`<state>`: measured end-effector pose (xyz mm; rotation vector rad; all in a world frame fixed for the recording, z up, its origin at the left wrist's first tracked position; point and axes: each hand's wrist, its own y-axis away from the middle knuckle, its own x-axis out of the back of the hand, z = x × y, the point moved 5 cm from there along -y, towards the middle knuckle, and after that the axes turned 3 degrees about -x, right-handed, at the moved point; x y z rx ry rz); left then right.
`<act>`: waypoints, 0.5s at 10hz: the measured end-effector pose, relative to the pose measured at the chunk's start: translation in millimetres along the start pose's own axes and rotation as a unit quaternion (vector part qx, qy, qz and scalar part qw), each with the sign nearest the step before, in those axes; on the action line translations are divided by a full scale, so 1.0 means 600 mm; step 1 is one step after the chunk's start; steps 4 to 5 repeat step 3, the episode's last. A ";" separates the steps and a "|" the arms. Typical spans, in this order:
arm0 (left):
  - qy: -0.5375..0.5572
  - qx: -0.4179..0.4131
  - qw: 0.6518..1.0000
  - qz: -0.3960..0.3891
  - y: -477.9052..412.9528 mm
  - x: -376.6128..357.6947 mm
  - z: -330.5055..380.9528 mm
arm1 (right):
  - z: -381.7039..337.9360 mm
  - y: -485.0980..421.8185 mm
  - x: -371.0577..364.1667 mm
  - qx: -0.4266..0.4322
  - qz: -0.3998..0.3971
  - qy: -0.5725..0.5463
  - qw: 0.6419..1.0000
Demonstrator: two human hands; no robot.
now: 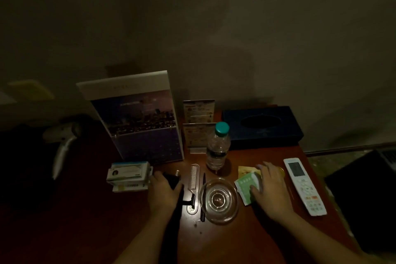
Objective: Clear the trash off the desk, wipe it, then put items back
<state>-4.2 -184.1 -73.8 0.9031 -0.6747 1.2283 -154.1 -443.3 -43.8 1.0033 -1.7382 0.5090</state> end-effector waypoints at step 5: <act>-0.059 0.002 0.998 -0.010 -0.043 -0.029 0.009 | 0.010 0.001 -0.005 -0.038 0.016 0.008 0.999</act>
